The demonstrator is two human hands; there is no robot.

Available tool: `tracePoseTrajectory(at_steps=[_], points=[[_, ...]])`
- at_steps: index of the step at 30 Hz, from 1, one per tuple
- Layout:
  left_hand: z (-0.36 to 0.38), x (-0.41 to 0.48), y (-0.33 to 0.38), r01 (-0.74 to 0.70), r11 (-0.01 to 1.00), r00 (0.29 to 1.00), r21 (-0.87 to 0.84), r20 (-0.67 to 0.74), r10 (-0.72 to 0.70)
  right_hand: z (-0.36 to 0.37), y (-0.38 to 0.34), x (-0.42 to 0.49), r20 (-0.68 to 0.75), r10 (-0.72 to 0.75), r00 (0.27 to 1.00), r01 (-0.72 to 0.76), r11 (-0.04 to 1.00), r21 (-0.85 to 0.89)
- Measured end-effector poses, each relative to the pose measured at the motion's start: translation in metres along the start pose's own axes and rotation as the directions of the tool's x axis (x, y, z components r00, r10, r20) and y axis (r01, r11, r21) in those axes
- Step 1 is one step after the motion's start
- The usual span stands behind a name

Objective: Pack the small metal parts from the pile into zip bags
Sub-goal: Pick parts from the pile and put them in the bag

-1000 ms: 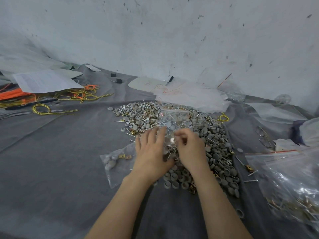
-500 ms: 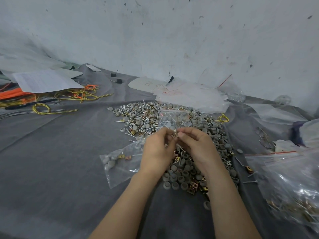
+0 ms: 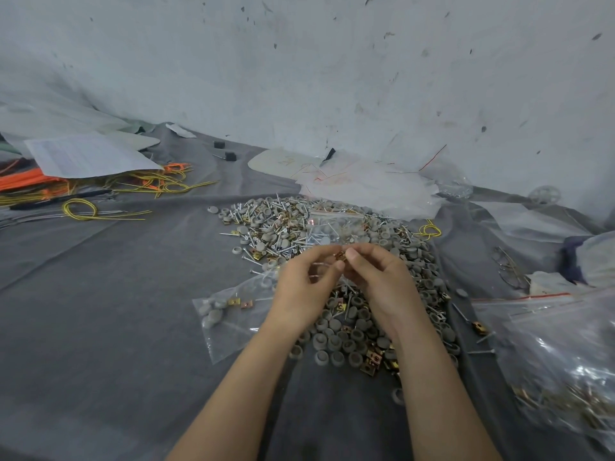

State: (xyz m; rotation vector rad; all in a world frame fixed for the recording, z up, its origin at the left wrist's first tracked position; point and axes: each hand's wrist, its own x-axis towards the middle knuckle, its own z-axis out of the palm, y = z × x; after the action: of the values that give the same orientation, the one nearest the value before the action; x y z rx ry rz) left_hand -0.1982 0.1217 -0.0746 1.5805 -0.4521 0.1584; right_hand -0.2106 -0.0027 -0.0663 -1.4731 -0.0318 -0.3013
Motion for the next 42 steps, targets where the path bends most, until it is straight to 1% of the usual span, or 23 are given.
tracePoseTrajectory(at_steps=[4, 7, 10, 15, 17, 19, 22, 26, 27, 29, 31, 33, 37, 40, 42], points=[[-0.001, -0.001, -0.001, 0.02, 0.999, 0.999, -0.025, 0.035, -0.019, -0.002, 0.0, 0.0, 0.007, 0.062, 0.998, -0.062, 0.994, 0.091], [0.0, -0.002, -0.002, 0.0, 1.0, 1.0, 0.022, 0.014, 0.0, -0.003, -0.001, -0.001, 0.016, 0.103, 0.995, -0.104, 0.988, 0.115], [0.001, -0.001, -0.002, 0.008, 0.998, 0.999, 0.065, 0.03, -0.01, -0.005, -0.003, -0.001, 0.021, 0.122, 0.992, -0.123, 0.986, 0.115], [0.0, -0.001, 0.003, 0.073, 0.997, 0.997, 0.005, 0.028, -0.073, 0.0, -0.001, 0.0, -0.055, 0.069, 0.996, -0.065, 0.996, 0.069], [0.001, -0.001, 0.006, 0.091, 0.996, 0.996, -0.02, 0.014, -0.091, 0.001, 0.0, 0.0, -0.061, 0.046, 0.997, -0.044, 0.998, 0.04], [0.001, 0.0, 0.01, 0.113, 0.993, 0.994, -0.032, 0.004, -0.113, 0.002, -0.002, 0.0, -0.045, 0.062, 0.997, -0.059, 0.996, 0.064], [0.001, 0.001, 0.013, 0.146, 0.988, 0.989, -0.052, -0.001, -0.147, 0.002, -0.004, -0.001, -0.019, 0.104, 0.994, -0.1, 0.984, 0.151], [0.003, 0.002, 0.015, 0.139, 0.99, 0.99, -0.026, -0.032, -0.14, 0.001, -0.005, -0.001, -0.026, 0.074, 0.997, -0.07, 0.989, 0.131], [0.003, 0.003, 0.015, 0.129, 0.991, 0.991, -0.02, -0.034, -0.129, 0.0, -0.005, -0.001, -0.013, 0.084, 0.996, -0.081, 0.985, 0.152], [0.003, 0.003, 0.015, 0.107, 0.994, 0.994, -0.001, -0.022, -0.107, -0.005, -0.006, 0.0, 0.043, 0.144, 0.989, -0.15, 0.965, 0.214], [0.002, 0.003, 0.014, 0.088, 0.996, 0.996, 0.013, -0.01, -0.088, -0.008, -0.008, -0.001, 0.122, 0.199, 0.972, -0.222, 0.949, 0.222], [0.0, 0.003, 0.013, 0.077, 0.997, 0.997, 0.027, -0.011, -0.077, -0.008, -0.008, -0.002, 0.163, 0.212, 0.963, -0.246, 0.942, 0.227], [0.003, 0.002, 0.012, 0.082, 0.996, 0.997, 0.022, -0.017, -0.082, -0.005, -0.007, -0.002, 0.107, 0.196, 0.975, -0.219, 0.931, 0.292], [0.006, 0.002, 0.013, 0.12, 0.992, 0.993, -0.049, -0.015, -0.12, -0.004, -0.008, -0.001, 0.052, 0.157, 0.986, -0.165, 0.937, 0.309], [0.007, 0.002, 0.014, 0.159, 0.981, 0.987, -0.108, -0.019, -0.162, -0.003, -0.007, -0.001, 0.013, 0.11, 0.994, -0.109, 0.952, 0.287]])
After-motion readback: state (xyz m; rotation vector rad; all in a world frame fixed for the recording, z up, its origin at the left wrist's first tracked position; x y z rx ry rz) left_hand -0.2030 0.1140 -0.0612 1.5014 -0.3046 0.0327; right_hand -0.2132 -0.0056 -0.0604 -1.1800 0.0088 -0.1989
